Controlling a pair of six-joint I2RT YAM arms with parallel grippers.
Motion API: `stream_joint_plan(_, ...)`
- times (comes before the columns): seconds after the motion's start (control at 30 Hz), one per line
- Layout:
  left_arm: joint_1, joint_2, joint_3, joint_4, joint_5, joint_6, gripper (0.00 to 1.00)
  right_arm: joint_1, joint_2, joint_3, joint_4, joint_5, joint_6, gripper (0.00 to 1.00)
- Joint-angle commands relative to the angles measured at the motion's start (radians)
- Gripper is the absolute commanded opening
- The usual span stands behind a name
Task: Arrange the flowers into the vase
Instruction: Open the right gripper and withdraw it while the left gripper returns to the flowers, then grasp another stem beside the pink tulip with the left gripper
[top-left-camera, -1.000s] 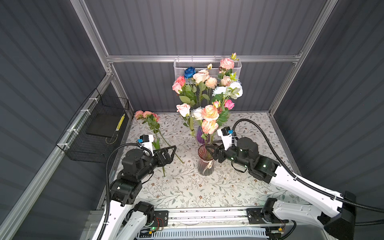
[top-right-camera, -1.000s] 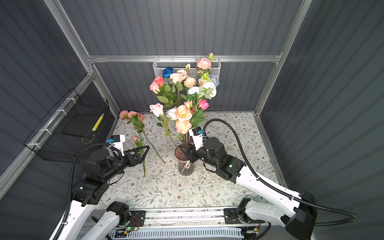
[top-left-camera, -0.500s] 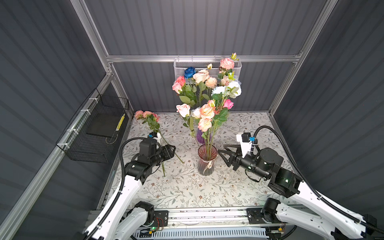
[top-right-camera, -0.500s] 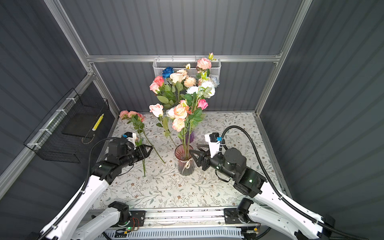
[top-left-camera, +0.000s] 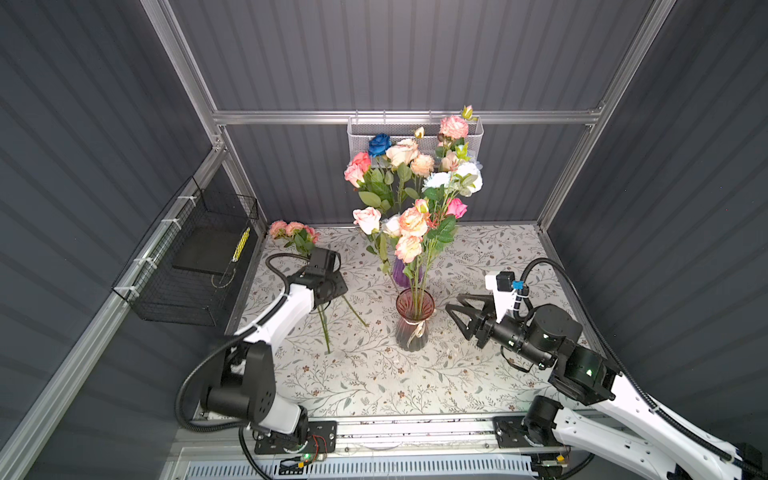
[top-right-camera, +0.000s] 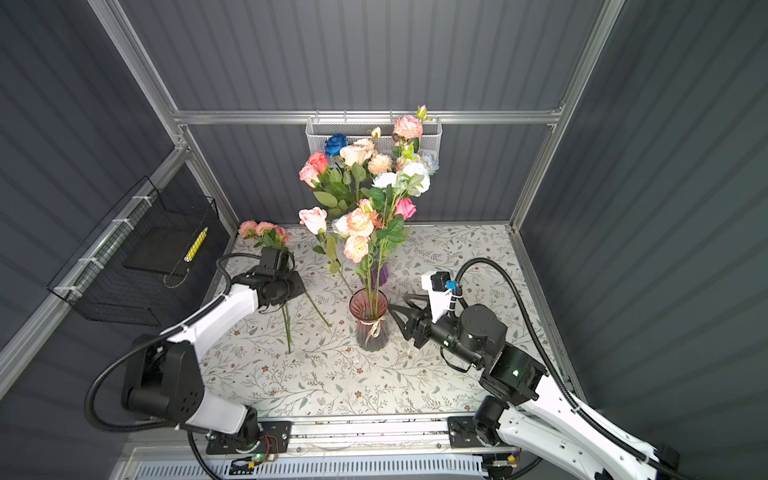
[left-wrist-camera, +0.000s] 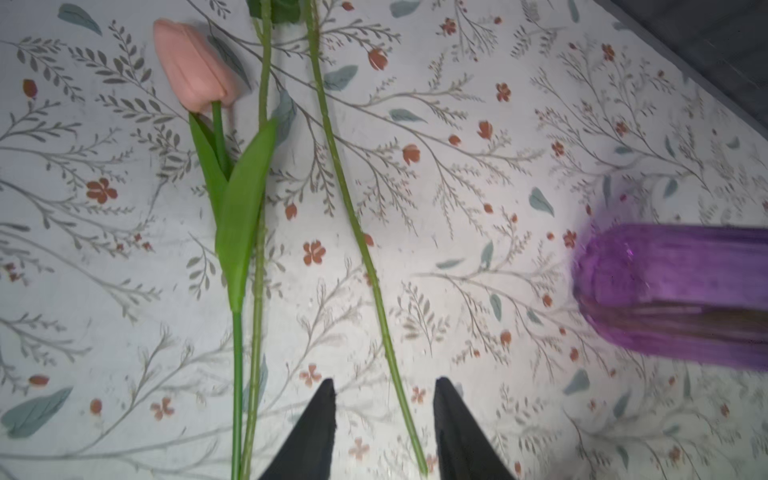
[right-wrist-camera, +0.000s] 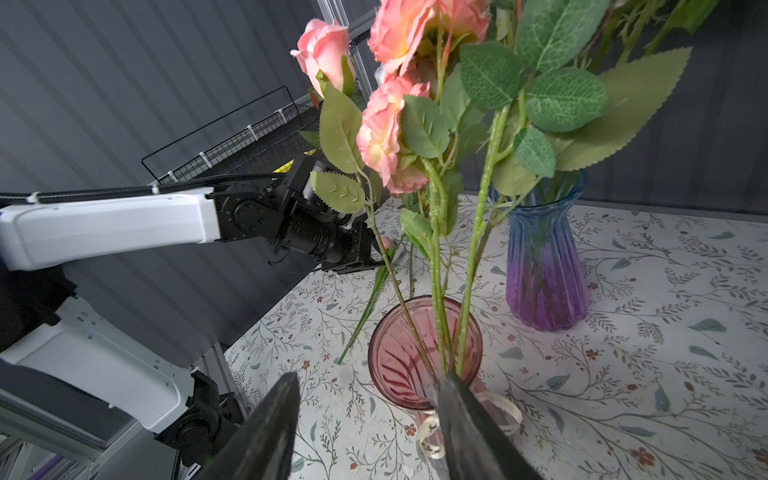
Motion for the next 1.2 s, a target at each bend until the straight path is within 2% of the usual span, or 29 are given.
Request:
stream_joint_plan(0.0,0.016,0.102,0.084,-0.021,-0.051,0.019,0.40,0.004,-0.036,-0.015,-0.031,0.029,-0.014,0.56)
stream_joint_plan(0.2,0.028,0.272,0.198,-0.063,-0.076,0.019,0.40,0.004,-0.073,-0.024,-0.049,0.051,-0.021,0.57)
stream_joint_plan(0.4,0.028,0.361,0.244,-0.059,-0.053,-0.006,0.41,0.004,-0.085,-0.023,-0.064,0.060,-0.030,0.57)
stream_joint_plan(0.67,0.029,0.433,0.260,-0.075,-0.079,-0.007,0.30,0.004,-0.105,-0.027,-0.077,0.071,-0.040,0.57)
stream_joint_plan(1.0,0.028,0.422,0.224,-0.036,-0.034,-0.003,0.00,0.004,-0.101,-0.027,-0.075,0.074,-0.038,0.57)
stream_joint_plan(1.17,0.028,0.374,0.192,-0.003,-0.005,-0.009,0.00,0.004,-0.093,-0.025,-0.070,0.075,-0.035,0.57)
